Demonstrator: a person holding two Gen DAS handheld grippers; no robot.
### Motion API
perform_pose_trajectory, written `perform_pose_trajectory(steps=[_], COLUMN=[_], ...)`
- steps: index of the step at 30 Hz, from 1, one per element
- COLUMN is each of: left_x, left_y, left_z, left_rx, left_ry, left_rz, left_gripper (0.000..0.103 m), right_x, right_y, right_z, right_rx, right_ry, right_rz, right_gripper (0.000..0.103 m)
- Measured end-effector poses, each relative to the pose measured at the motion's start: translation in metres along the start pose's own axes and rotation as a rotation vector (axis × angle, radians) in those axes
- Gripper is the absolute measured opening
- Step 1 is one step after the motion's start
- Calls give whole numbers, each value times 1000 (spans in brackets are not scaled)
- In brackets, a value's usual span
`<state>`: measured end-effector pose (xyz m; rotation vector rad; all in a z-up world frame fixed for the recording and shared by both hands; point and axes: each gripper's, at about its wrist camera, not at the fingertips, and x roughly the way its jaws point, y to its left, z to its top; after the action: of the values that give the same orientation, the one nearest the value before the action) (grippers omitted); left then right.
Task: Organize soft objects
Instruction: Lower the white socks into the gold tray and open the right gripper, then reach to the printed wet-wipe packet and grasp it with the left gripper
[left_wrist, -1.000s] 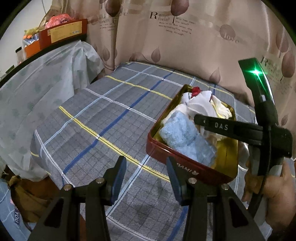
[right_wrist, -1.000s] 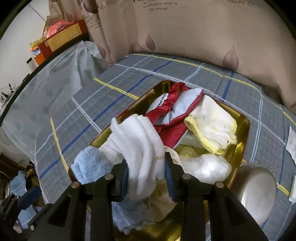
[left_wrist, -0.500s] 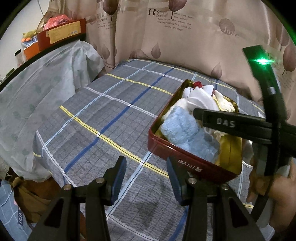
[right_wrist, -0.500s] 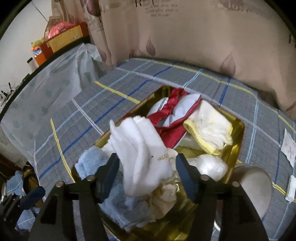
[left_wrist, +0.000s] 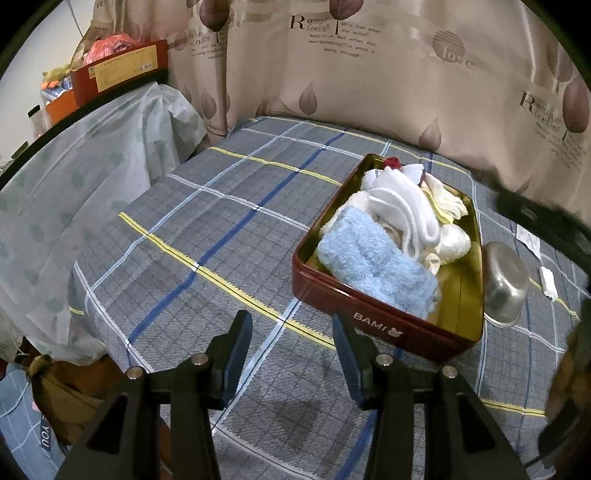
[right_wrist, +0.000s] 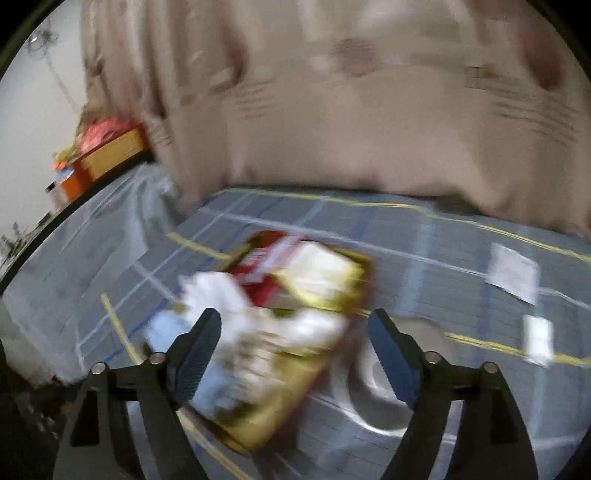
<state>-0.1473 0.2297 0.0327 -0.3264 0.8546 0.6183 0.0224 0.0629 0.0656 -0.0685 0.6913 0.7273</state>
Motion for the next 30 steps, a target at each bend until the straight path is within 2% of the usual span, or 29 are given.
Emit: perform_pose_trajectory(steps=[2, 4, 11, 16, 18, 20, 23, 26, 30], left_x=[0, 0, -3, -4, -6, -8, -14, -18, -19], left_y=[-1, -4, -18, -31, -36, -42, -56, -77, -118], left_z=[-1, -2, -7, -7, -8, -9, -9, -5, 5], left_rx=[4, 11, 66, 108, 127, 150, 193, 240, 335], left_ry=[1, 2, -5, -9, -8, -10, -20, -16, -5], left_rz=[2, 6, 27, 43, 49, 51, 46, 3, -60], left_gripper=[46, 46, 46, 46, 46, 46, 46, 46, 46], right_x=[-16, -32, -63, -75, -76, -81, -82, -84, -85], right_y=[-29, -70, -190, -243, -255, -261, -265, -263, -269], right_z=[-12, -27, -78, -97, -101, -101, -101, -101, -101], right_rx=[37, 73, 142, 164, 159, 181, 197, 191, 224], right_ry=[-17, -28, 15, 30, 36, 28, 16, 7, 13], right_rz=[-63, -166, -508, -663, -705, -707, -716, -741, -718], right_gripper=[80, 81, 83, 83, 83, 83, 94, 103, 102])
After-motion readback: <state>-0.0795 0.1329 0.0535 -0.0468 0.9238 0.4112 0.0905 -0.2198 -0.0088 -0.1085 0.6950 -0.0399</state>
